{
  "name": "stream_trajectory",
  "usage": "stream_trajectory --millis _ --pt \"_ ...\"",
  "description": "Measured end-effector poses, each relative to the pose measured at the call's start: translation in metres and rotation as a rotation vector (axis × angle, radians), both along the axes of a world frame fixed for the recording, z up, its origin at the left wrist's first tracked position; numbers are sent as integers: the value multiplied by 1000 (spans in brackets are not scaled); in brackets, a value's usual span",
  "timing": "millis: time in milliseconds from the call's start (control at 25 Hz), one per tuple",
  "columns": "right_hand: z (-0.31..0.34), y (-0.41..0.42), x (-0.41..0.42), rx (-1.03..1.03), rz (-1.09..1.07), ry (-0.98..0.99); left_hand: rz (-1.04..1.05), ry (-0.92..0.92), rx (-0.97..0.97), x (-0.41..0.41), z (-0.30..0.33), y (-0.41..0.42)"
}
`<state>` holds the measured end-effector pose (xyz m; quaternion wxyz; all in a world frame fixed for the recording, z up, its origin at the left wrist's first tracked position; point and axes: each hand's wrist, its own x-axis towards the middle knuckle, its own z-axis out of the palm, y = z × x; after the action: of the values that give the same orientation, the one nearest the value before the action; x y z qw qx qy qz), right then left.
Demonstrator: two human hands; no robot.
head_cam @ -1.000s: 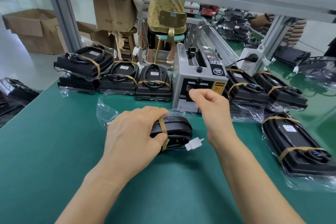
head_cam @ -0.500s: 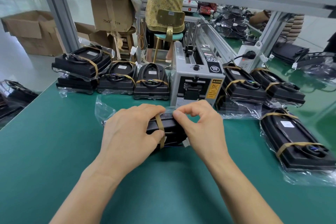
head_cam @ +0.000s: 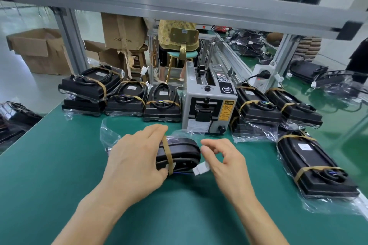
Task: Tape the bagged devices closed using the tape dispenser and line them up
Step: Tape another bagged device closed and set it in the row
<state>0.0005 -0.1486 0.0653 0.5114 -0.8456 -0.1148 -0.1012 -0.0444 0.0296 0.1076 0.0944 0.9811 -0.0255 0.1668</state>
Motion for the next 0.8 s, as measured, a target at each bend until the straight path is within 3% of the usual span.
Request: stream_trajectory --millis 200,360,480,600,800 --pt "6 -19 -13 58 216 12 -125 2 -38 -7 0 9" --pt "19 -33 -20 -91 359 -14 -305 -285 -11 -17 -4 12" --pt "23 -22 -26 -231 396 -339 -448 -506 59 -16 -4 9" --pt "23 -13 -29 -364 235 -724 -494 -634 81 -17 -9 7" --pt "25 -18 -32 -451 198 -925 -497 -829 3 -23 -21 5"
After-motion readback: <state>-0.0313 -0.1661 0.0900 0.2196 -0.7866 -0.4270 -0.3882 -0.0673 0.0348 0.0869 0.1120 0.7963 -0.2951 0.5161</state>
